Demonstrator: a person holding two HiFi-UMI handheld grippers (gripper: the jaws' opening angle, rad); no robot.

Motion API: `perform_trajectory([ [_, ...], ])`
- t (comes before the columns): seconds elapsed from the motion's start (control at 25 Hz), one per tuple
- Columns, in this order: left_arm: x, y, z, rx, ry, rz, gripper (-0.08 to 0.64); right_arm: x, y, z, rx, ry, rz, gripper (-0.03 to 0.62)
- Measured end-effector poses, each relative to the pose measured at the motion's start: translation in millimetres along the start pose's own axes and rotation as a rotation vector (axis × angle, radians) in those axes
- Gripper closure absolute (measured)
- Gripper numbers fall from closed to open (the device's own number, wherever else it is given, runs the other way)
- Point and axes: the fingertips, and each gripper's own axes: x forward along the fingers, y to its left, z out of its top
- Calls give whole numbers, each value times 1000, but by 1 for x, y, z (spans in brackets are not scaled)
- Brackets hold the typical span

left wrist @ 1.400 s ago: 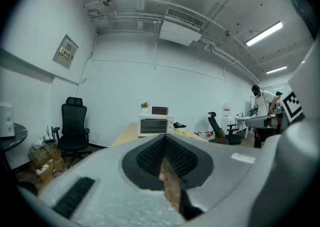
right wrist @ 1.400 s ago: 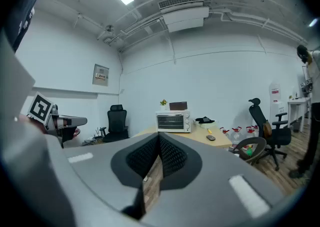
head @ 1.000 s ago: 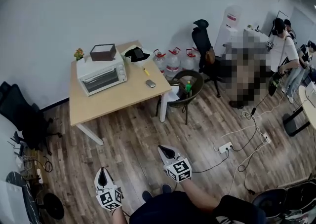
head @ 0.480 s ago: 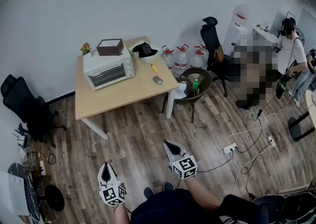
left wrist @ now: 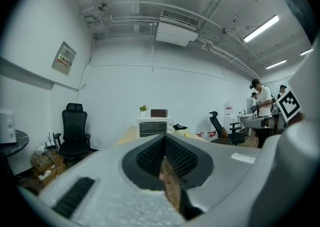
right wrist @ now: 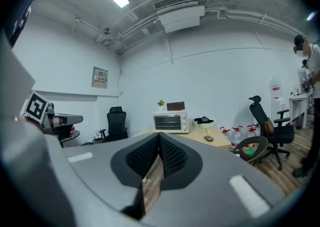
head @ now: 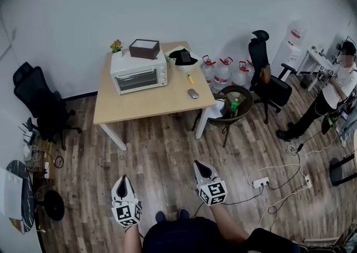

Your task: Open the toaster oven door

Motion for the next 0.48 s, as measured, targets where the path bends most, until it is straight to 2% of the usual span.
perform_trajectory([
  [0.28,4,-17,6,12,-9,3,557,6,-13,1,0,9,25,578],
  [0.48,12,-14,0,3,-10,23,557,16,-11,-2,3,9,45,578],
])
